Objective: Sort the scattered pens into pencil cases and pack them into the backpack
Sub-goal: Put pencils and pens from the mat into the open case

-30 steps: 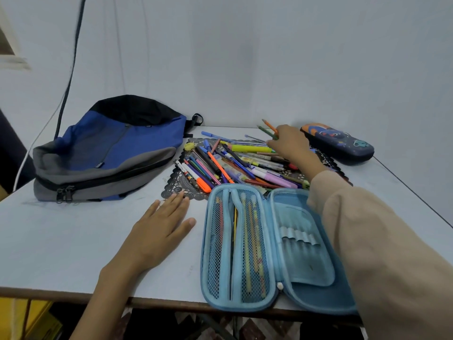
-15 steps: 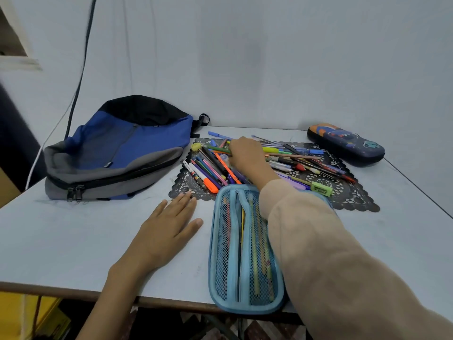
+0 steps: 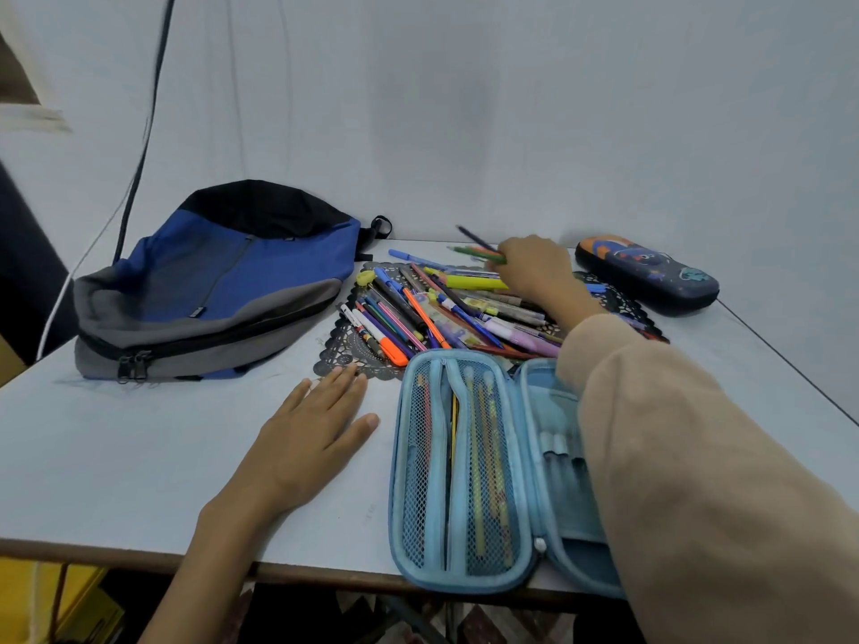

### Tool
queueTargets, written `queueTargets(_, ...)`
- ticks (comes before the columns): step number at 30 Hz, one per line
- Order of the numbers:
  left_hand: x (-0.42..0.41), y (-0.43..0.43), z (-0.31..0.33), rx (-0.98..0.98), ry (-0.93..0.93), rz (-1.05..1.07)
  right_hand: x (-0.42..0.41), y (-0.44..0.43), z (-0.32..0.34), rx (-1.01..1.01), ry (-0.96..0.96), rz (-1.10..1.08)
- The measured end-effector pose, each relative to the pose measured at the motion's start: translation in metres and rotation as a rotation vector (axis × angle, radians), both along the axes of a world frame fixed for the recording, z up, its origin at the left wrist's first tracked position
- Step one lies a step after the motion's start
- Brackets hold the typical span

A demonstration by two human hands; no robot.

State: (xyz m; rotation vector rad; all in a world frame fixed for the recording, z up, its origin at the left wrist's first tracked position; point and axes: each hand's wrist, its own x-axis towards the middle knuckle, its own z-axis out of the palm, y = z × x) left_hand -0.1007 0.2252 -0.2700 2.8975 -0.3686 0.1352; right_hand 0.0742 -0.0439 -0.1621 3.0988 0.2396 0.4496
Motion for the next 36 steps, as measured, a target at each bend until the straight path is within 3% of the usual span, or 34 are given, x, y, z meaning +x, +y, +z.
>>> queueTargets(4, 0.0, 0.001, -0.002, -0.011, 0.004, -0.006, 0.005, -0.034, 0.01, 0.224, 0.112, -0.03)
queueTargets(7, 0.001, 0.001, -0.002, -0.027, 0.003, -0.007, 0.003, -0.054, 0.009, 0.245, 0.048, -0.041)
queueTargets(14, 0.001, 0.001, -0.001, -0.015, 0.008, -0.002, -0.004, -0.069, -0.03, -0.051, -0.029, -0.119)
queueTargets(20, 0.0, 0.001, -0.001, -0.015, 0.008, 0.001, -0.004, -0.073, -0.046, -0.062, -0.039, -0.172)
queueTargets(29, 0.001, 0.002, -0.002, -0.013, 0.0, -0.002, 0.003, -0.085, -0.022, 0.195, 0.098, -0.136)
queueTargets(36, 0.001, 0.002, -0.001, -0.013, 0.01, -0.001, 0.002, -0.101, -0.018, 0.41, 0.023, -0.114)
